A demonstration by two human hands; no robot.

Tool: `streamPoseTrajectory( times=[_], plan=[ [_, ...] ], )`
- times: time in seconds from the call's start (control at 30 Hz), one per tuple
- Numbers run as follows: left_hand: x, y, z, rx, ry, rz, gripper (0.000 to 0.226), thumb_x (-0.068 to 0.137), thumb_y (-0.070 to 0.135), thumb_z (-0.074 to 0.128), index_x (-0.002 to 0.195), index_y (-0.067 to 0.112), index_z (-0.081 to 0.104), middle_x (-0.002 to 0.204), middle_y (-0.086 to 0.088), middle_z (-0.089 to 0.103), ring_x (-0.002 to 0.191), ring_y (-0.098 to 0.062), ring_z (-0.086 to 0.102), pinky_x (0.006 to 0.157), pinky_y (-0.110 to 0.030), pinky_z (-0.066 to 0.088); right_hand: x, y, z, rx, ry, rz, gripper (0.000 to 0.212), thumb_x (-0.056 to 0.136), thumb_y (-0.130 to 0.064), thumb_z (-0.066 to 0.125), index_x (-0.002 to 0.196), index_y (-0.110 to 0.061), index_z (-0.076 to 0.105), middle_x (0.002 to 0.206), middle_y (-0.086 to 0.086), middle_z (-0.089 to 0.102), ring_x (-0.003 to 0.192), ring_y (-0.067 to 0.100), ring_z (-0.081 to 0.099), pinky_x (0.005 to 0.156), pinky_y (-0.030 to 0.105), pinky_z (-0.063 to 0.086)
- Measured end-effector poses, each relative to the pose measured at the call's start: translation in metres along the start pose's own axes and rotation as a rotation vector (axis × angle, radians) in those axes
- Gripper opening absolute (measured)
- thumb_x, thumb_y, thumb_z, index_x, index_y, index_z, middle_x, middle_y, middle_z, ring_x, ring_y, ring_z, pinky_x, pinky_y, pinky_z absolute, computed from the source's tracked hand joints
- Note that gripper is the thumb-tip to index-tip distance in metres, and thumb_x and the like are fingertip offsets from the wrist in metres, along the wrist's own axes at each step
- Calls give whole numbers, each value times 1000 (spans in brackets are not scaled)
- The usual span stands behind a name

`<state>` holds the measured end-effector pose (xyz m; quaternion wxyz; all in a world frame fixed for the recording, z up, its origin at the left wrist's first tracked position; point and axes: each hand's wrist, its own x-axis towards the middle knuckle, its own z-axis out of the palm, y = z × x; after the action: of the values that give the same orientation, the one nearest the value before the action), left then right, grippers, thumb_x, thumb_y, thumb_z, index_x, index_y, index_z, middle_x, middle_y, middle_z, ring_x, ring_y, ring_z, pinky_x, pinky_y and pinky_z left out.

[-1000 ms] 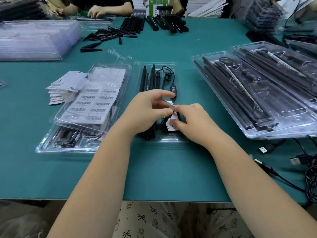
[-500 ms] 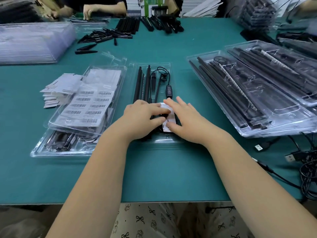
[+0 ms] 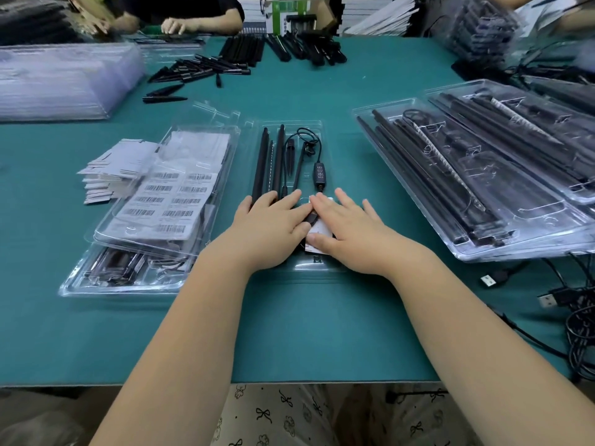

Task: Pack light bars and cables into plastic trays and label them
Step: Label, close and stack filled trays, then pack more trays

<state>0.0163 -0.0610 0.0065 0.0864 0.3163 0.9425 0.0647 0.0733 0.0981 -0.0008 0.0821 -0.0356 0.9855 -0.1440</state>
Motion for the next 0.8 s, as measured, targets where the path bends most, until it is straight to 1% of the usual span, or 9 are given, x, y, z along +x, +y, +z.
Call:
streamPoseTrajectory(
  times=[0.1,0.23,0.3,0.4,0.47,0.53,0.6,0.67,0.8],
  plan=[
    [-1,0,0,-118,29,-30,60,100,40,34,152,29,7,158,7,20,147,-17,5,117,-46,2,-1,-1,0,-19,-6,5,65,96,-55,23,150,-31,-4,158,-13,-4,143,12,-16,115,48,-10],
    [-2,5,-9,-92,-38,-24,54,101,35,32,150,25,14,158,5,20,147,-17,6,117,-45,4,-1,0,0,-30,-17,0,62,96,-56,18,148,-37,-8,157,-15,-6,143,12,-17,113,50,-12],
    [2,11,-23,-65,-130,-39,50,101,32,32,148,23,20,156,0,26,145,-19,13,115,-41,12,0,0,-1,-38,-13,-3,62,95,-56,18,149,-34,-5,157,-16,-5,143,12,-17,112,52,-13],
    [25,19,-55,4,-225,-124,43,102,29,32,142,14,38,147,-7,40,134,-24,36,98,-34,31,1,0,-1,-56,-9,-13,61,96,-56,18,150,-33,0,157,-14,-5,143,13,-17,110,54,-13],
    [57,21,-71,98,-135,-165,38,102,23,33,132,7,50,137,-13,50,123,-30,48,90,-32,38,1,0,-1,-67,-10,-15,61,96,-56,17,150,-32,1,157,-14,-6,143,14,-17,110,54,-14],
    [93,17,-76,25,-14,-212,35,100,23,36,124,5,54,129,-16,55,117,-32,52,86,-33,40,1,0,-2,-76,-7,-19,61,96,-55,17,150,-30,1,158,-13,-6,143,15,-17,110,54,-14],
    [125,8,-71,-2,45,-222,40,100,30,35,132,8,46,138,-17,48,125,-35,45,96,-37,38,0,-1,-2,-79,-2,-28,61,97,-54,17,150,-29,1,158,-12,-6,143,16,-17,111,54,-14],
    [146,-5,-63,-1,-8,-228,52,100,42,32,147,20,27,154,-15,27,139,-37,27,111,-47,27,-1,-2,-2,-73,2,-33,61,97,-53,18,150,-27,1,158,-11,-6,143,17,-18,111,54,-14],
    [181,-34,-50,97,-141,-209,58,95,57,27,149,42,10,161,-9,5,146,-37,11,115,-56,12,-2,-4,-4,-58,-13,-34,62,97,-53,20,150,-27,1,158,-10,-7,143,17,-19,113,54,-14]
  ],
)
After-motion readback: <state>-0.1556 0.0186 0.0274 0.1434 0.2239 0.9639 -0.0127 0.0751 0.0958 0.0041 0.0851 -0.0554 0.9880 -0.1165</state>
